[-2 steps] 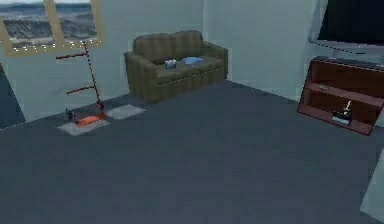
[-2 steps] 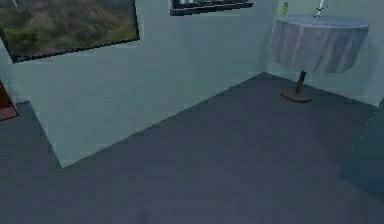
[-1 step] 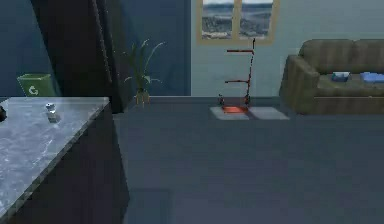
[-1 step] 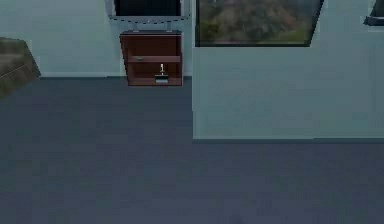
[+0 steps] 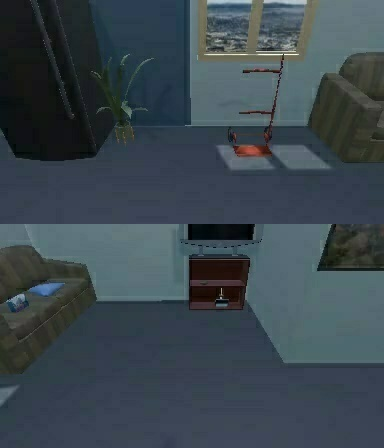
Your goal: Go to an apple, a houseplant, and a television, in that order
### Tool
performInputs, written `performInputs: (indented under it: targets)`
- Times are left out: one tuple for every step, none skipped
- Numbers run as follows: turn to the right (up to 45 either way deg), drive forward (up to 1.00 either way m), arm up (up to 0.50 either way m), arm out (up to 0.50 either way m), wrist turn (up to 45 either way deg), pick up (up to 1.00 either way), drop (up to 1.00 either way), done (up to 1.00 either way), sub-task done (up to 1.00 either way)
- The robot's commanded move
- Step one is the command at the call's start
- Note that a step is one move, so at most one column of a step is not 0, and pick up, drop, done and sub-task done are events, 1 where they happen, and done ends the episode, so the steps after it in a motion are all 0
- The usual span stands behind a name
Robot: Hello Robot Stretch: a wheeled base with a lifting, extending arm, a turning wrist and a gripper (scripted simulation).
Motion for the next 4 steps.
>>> performInputs:
  targets:
    - [0.0, 0.40, 0.00, 0.00, 0.0, 0.00, 0.00, 0.00, 0.00]
    - [-42.0, 0.00, 0.00, 0.00, 0.0, 0.00, 0.00, 0.00, 0.00]
    - [0.0, 0.45, 0.00, 0.00, 0.0, 0.00, 0.00, 0.00, 0.00]
    - [-45.0, 0.00, 0.00, 0.00, 0.0, 0.00, 0.00, 0.00, 0.00]
